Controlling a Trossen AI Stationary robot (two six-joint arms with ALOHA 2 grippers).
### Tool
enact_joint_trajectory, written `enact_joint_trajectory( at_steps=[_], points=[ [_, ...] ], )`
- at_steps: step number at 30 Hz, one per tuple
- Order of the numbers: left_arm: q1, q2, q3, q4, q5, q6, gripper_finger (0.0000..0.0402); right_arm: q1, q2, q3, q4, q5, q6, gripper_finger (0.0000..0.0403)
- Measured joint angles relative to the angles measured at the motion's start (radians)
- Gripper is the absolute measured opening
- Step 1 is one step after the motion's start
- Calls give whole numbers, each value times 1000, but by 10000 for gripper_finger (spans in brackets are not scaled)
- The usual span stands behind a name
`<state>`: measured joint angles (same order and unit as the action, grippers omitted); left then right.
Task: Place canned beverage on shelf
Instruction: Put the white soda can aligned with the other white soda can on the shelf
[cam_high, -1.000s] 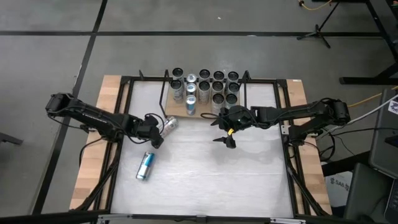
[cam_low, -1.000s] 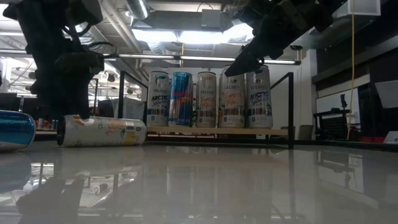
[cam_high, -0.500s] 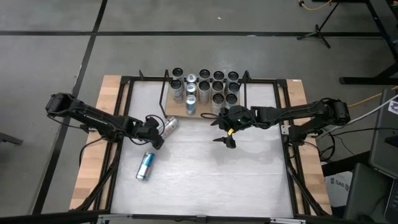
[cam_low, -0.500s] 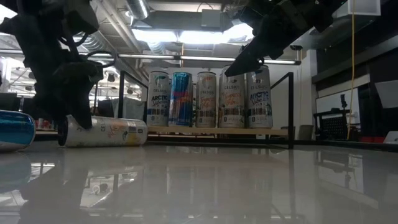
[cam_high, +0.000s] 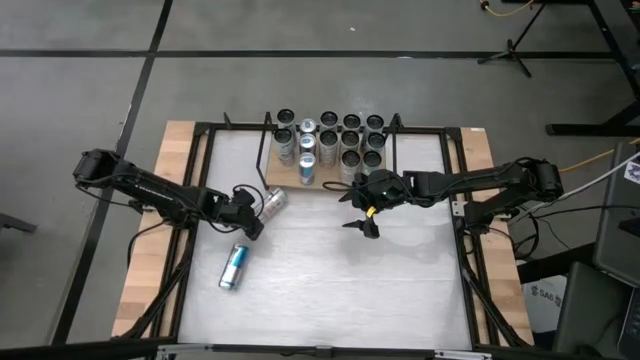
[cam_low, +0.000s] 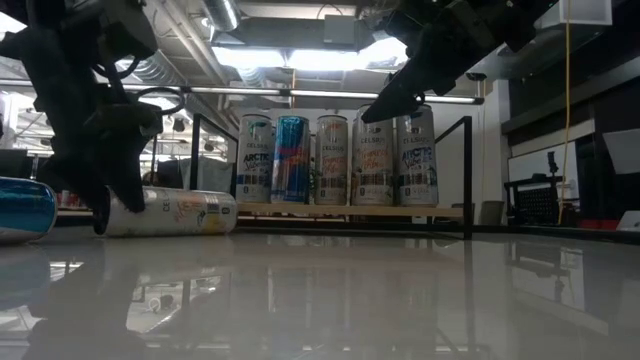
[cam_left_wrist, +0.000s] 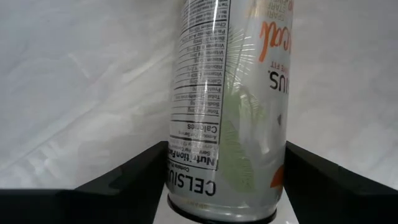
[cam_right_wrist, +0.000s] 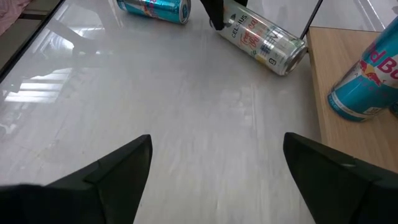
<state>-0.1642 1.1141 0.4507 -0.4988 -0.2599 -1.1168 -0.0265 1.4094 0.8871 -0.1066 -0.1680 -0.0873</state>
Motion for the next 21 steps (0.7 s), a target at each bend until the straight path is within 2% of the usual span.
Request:
enact_joint_trajectory(
  at_steps=[7,11,17,21],
  points=[
    [0,0,9,-1,67,-3,226,0,0,0,1,0,0,351],
    [15,1,59,-10,176,-3,226,0,0,0,26,0,0,351],
    [52,1,144,-7,357,-4,229,0,0,0,180,0,0,351],
    [64,1,183,-7,423,-46,230,0,0,0,268,-1,0,351]
  ],
)
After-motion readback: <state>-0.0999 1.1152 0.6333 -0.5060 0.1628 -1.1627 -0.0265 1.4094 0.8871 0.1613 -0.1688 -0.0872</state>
